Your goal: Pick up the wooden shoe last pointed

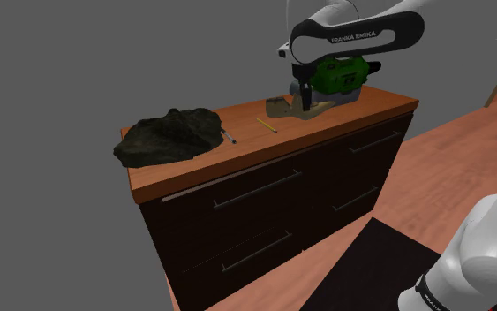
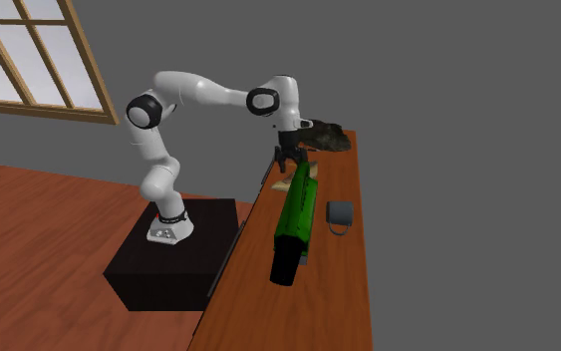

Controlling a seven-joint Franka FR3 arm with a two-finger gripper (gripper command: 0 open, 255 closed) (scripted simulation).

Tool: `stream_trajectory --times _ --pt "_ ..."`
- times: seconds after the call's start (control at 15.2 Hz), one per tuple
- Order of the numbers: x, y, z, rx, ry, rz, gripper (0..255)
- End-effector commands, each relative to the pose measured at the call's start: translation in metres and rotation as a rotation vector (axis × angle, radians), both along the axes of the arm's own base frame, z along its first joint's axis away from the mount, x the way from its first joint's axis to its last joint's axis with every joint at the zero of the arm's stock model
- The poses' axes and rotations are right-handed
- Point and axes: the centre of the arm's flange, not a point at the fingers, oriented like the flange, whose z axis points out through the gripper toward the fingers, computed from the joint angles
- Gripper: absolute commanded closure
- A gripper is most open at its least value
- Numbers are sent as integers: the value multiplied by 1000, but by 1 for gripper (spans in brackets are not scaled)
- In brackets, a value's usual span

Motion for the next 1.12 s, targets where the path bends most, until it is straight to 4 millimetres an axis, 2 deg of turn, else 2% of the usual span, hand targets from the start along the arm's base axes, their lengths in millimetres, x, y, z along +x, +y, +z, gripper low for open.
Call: stream_trajectory --times 0.0,0.13,0.2,0.79,1.06 --pt "0 1 -14 0 0 1 0" --pt "0 1 -14 0 0 1 0" --pt "0 1 -14 0 0 1 255" --pt "0 1 -14 0 0 1 255" --pt "0 1 7 0 0 1 255"
